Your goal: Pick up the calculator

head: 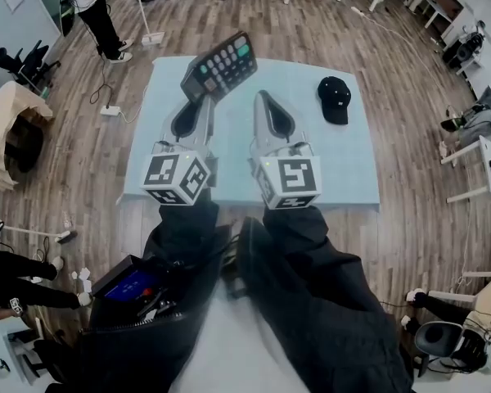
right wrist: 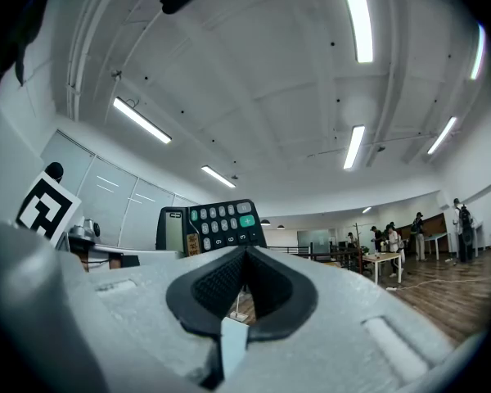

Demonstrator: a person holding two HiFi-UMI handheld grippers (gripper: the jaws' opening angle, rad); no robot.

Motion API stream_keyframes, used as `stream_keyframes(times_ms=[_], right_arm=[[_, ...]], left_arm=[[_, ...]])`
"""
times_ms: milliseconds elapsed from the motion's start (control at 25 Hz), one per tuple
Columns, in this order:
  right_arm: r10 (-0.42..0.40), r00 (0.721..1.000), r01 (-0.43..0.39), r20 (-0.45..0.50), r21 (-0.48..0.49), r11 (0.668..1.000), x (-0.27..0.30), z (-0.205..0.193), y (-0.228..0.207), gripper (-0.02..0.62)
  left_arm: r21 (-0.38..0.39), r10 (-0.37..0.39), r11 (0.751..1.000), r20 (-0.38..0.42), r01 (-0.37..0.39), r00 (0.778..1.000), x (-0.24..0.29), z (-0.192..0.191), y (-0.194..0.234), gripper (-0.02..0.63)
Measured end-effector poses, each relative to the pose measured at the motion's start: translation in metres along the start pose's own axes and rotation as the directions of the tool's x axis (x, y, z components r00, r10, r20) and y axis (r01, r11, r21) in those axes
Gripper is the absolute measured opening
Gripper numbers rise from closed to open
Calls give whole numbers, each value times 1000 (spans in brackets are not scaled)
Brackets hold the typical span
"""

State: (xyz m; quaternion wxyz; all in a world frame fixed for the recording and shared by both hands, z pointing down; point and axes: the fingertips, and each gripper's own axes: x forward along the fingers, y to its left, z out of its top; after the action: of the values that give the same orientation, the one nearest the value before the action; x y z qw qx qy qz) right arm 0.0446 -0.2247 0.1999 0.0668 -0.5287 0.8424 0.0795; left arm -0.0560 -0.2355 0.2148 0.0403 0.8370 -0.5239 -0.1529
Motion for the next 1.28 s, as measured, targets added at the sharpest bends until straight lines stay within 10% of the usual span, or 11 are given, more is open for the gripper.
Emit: stream_keyframes(times_ms=[1280], right_arm=[[-22, 999, 22, -35, -24, 999, -10, -6, 0, 0]], left_arm=[[-3, -20, 1000, -56, 20, 998, -2, -15, -10, 49]])
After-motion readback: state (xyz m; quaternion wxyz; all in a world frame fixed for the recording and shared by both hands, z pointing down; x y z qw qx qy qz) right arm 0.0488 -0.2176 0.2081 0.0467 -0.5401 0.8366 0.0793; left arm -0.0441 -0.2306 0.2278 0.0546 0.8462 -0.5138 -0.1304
